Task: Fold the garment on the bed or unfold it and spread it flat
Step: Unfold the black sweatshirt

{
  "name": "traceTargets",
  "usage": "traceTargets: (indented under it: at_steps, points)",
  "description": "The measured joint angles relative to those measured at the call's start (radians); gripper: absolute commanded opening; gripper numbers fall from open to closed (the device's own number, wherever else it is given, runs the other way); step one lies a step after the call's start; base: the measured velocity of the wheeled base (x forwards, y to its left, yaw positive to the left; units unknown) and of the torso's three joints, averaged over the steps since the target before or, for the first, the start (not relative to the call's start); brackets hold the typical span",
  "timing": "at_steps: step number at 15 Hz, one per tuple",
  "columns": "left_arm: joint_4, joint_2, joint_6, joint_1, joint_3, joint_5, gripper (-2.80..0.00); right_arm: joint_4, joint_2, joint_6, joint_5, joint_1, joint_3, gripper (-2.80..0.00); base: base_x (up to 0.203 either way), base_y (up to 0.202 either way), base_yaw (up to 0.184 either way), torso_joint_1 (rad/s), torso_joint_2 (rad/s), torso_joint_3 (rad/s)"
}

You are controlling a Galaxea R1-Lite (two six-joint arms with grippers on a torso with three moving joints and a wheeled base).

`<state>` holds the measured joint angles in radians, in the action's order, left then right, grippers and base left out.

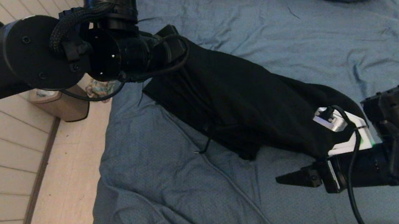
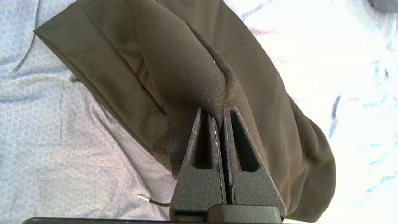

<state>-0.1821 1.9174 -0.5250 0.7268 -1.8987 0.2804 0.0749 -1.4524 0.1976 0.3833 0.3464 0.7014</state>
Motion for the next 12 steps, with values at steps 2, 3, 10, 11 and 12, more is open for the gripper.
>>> traceTargets:
  at_steps: [2,3,10,11,12]
  points:
    - [0.000,0.003,-0.003,0.000,0.003,0.000,-2.80,0.002,-0.004,-0.019,-0.106,0.000,0.020,0.00,0.000,0.000,0.000,0.000,0.00,0.000]
    - [0.002,0.006,-0.002,0.000,0.002,0.002,-2.80,0.009,0.000,-0.048,-0.176,0.002,0.022,0.00,0.000,0.000,0.000,0.000,0.00,0.000]
    - [0.057,0.061,0.007,-0.001,-0.030,0.094,-2.80,0.281,-0.059,-0.188,-0.521,0.216,0.037,0.00,0.000,0.000,0.000,0.000,0.00,0.000]
    - [0.057,0.066,0.006,-0.001,-0.030,0.098,-2.80,0.319,-0.082,-0.221,-0.564,0.248,0.052,0.00,0.000,0.000,0.000,0.000,0.00,0.000]
    - [0.058,0.070,0.002,-0.001,-0.031,0.099,-2.80,0.341,-0.102,-0.261,-0.606,0.276,0.067,0.00,0.000,0.000,0.000,0.000,0.00,0.000]
